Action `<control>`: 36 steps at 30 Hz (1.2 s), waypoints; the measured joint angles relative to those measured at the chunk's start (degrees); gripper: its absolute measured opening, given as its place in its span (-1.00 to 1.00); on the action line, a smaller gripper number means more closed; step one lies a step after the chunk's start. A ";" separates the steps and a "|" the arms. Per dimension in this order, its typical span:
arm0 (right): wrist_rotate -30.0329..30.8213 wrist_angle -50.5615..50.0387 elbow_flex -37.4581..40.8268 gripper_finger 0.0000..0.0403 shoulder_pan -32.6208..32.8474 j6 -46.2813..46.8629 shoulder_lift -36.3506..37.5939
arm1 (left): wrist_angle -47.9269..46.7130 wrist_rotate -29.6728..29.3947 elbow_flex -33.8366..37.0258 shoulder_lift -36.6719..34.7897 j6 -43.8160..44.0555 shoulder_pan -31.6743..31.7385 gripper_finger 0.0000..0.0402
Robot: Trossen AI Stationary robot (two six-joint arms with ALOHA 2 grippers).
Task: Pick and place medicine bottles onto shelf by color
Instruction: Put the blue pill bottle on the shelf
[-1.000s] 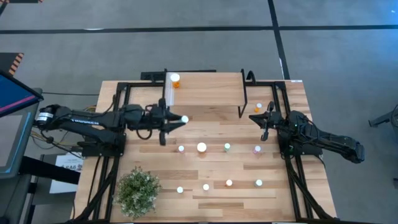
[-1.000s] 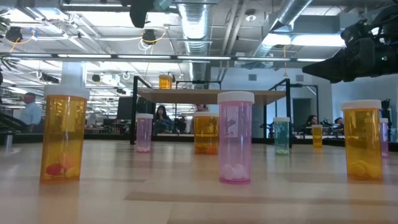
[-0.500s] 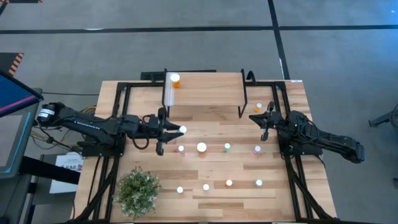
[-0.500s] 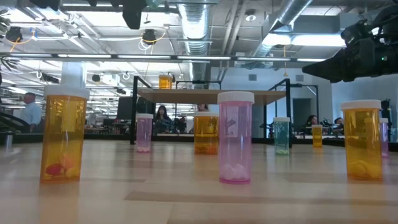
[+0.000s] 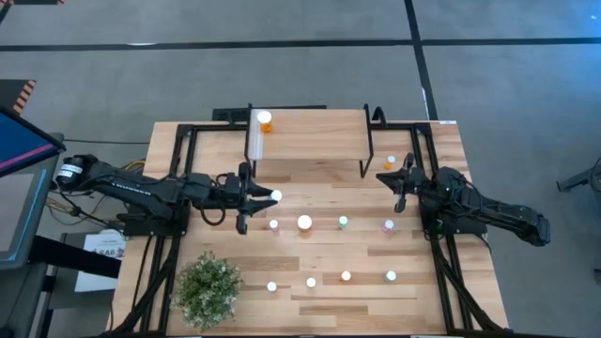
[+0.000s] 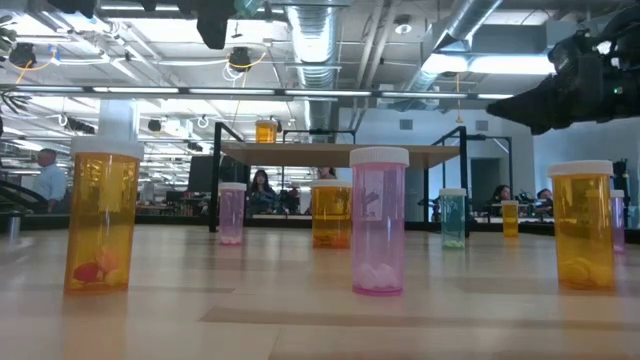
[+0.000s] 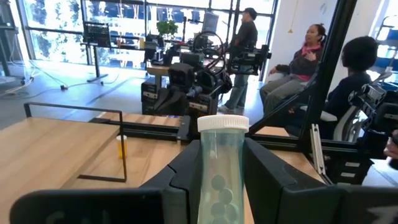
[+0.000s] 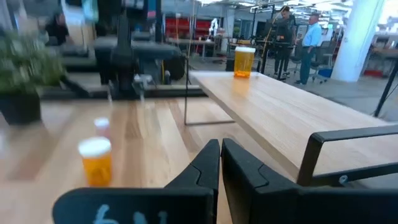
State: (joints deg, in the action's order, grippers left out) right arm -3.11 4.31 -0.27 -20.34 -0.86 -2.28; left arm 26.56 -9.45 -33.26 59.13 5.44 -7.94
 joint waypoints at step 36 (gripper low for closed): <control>6.25 22.08 -5.16 -0.65 16.30 10.79 -14.61 | -0.19 -2.45 -0.04 0.00 -0.90 0.35 -0.61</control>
State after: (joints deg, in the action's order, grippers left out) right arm 3.14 26.39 -5.43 -4.03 9.93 -16.90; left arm 26.37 -11.90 -33.30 59.13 4.54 -7.60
